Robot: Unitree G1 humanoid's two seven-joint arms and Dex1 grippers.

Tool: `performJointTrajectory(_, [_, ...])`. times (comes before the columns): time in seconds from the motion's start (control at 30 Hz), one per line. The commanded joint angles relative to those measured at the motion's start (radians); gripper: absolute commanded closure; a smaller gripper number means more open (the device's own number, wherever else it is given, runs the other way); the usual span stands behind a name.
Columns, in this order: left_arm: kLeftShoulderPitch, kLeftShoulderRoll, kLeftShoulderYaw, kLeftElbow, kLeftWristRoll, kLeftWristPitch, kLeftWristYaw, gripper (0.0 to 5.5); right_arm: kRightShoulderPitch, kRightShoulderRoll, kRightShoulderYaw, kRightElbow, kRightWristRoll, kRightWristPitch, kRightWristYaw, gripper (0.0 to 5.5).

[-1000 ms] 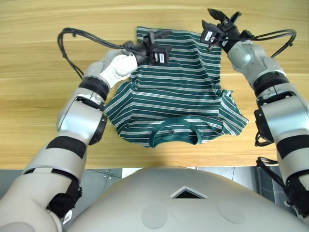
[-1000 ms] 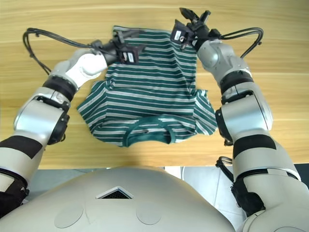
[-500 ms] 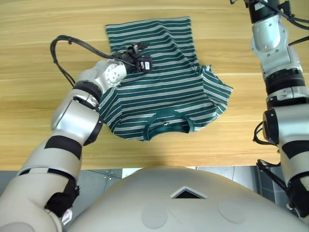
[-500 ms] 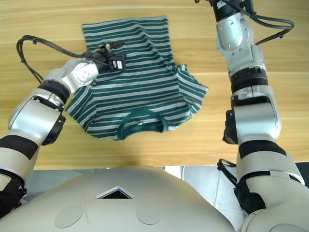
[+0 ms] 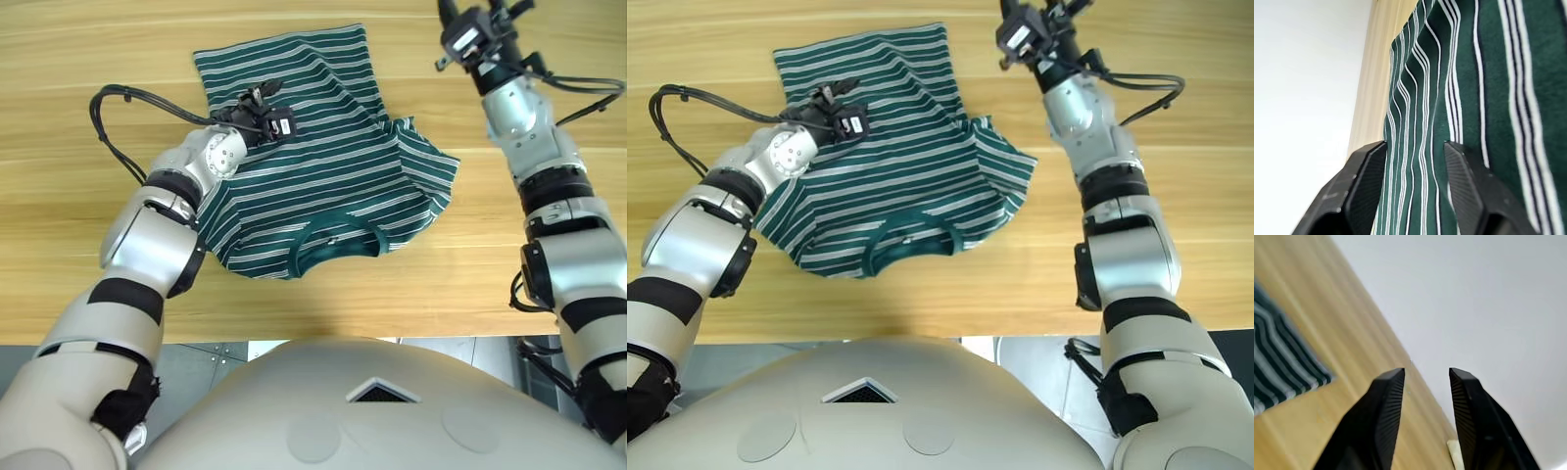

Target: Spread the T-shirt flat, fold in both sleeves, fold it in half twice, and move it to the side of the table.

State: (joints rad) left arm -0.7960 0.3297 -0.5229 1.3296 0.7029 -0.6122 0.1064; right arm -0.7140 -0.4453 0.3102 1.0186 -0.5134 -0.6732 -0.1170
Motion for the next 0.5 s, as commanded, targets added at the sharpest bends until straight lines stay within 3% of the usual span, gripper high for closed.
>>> performJointTrajectory(0.03, [-0.024,0.038,0.03,-0.028,-0.027,-0.096,0.061,3.35,-0.089,0.068,0.093,0.137,-0.095,0.056,0.012,3.83])
performJointTrajectory(0.27, [0.019,0.097,0.067,-0.168,-0.042,-0.243,0.238,3.35,-0.324,0.234,0.175,0.299,-0.163,0.196,0.067,3.83])
performJointTrajectory(0.5, [0.12,0.11,0.066,-0.328,-0.019,-0.249,0.283,3.35,-0.33,0.274,0.21,0.351,-0.185,0.299,0.121,3.83])
